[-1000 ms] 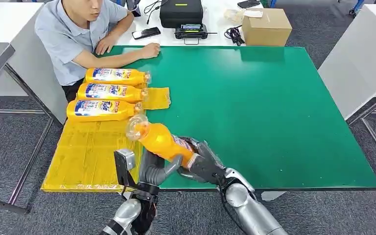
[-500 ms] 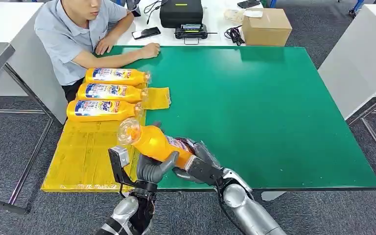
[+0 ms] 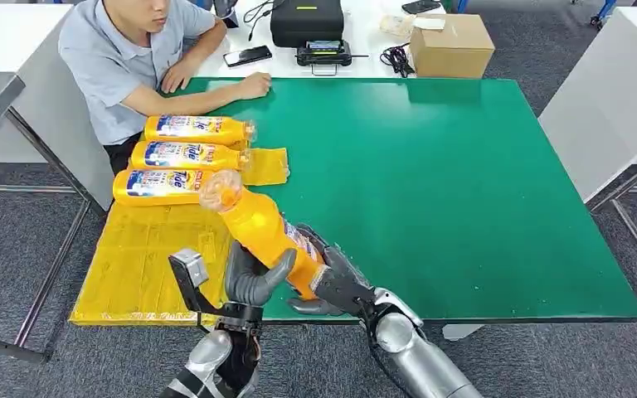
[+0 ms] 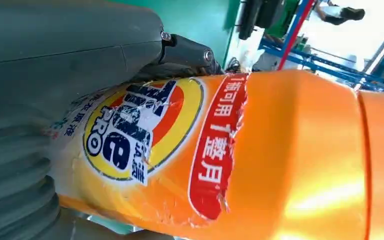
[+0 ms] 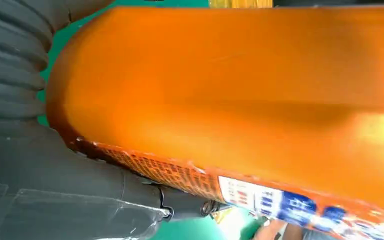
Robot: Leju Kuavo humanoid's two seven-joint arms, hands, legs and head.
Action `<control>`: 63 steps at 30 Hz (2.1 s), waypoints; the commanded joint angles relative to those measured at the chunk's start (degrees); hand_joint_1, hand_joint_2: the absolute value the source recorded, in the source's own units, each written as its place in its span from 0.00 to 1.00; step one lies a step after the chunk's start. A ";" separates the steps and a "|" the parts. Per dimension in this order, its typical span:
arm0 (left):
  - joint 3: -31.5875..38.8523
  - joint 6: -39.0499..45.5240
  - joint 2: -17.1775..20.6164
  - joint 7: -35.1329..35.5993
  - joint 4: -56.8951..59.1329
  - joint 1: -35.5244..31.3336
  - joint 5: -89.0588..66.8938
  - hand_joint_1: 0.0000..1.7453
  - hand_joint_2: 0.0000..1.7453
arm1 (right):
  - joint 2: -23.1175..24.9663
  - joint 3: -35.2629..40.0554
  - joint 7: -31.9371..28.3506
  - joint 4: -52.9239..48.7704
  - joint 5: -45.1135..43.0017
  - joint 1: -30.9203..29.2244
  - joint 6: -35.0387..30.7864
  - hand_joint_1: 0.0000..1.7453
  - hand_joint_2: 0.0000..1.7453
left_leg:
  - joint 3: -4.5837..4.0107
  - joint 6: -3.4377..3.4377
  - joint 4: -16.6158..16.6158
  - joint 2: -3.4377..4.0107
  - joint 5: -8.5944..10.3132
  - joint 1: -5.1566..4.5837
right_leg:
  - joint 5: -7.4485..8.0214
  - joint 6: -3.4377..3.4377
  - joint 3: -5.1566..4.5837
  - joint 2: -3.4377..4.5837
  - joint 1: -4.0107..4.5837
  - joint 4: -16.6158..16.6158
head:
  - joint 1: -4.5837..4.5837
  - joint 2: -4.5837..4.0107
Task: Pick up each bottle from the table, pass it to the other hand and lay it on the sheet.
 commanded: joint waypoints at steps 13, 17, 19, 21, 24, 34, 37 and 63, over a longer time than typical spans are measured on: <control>-2.22 11.99 2.61 -3.36 0.16 -2.20 -8.06 1.00 1.00 | 0.70 1.37 -0.43 6.16 0.27 -1.37 -2.84 0.00 1.00 | 0.16 -0.07 -0.04 0.05 -0.04 0.04 | -0.03 -0.09 0.14 0.02 0.04 -0.05 | -0.02 0.00; 6.75 23.19 -0.98 -0.30 9.18 -3.02 -47.19 1.00 1.00 | 0.07 -0.30 -1.87 6.55 3.94 0.50 -6.77 0.00 1.00 | 0.38 -0.12 -0.13 -0.13 -0.04 0.07 | -0.08 -0.14 0.41 -0.17 0.08 -0.14 | -0.02 0.00; 22.25 23.19 -5.12 3.99 5.47 -0.37 -80.86 1.00 1.00 | 0.90 -1.74 -2.82 7.83 5.86 0.05 -7.64 0.00 1.00 | 0.26 -0.08 -0.07 0.11 -0.05 0.05 | -0.02 -0.10 0.21 0.08 0.06 -0.10 | -0.02 0.00; 23.26 23.19 -4.33 5.33 5.89 -1.04 -85.21 1.00 1.00 | 1.02 -2.51 -2.92 7.85 6.25 -0.02 -7.81 0.00 1.00 | 0.24 -0.09 -0.03 0.21 -0.08 0.06 | -0.01 -0.12 0.19 0.18 0.07 -0.07 | -0.04 0.00; 22.94 23.19 -3.36 8.45 6.10 -1.61 -87.37 1.00 1.00 | 1.00 -3.54 -2.89 6.81 6.79 0.70 -8.28 0.00 1.00 | 0.26 -0.09 -0.07 0.12 -0.06 0.03 | -0.04 -0.11 0.21 0.07 0.04 -0.06 | 0.00 0.00; 21.74 23.19 4.61 21.79 -3.35 -1.22 -97.84 1.00 1.00 | -0.27 -13.61 -1.26 -8.04 15.96 10.92 -16.81 0.00 1.00 | 0.22 -0.13 -0.03 -0.05 -0.08 0.09 | -0.13 -0.15 0.20 -0.11 0.12 0.00 | -0.02 0.00; 20.87 23.18 6.82 26.55 -2.70 -1.22 -99.55 1.00 1.00 | -0.05 -17.26 -1.04 -11.24 17.30 14.19 -17.64 0.00 1.00 | 0.29 -0.13 -0.03 -0.02 -0.14 0.09 | -0.16 -0.15 0.27 -0.06 0.12 -0.02 | -0.02 0.00; 23.87 17.24 11.61 32.39 3.73 -4.27 -105.33 1.00 1.00 | 1.14 -21.95 -2.19 -14.06 17.83 17.42 -16.73 0.00 1.00 | 0.12 -0.09 -0.07 0.04 -0.01 0.05 | -0.03 -0.11 0.07 -0.01 0.06 -0.03 | 0.00 0.00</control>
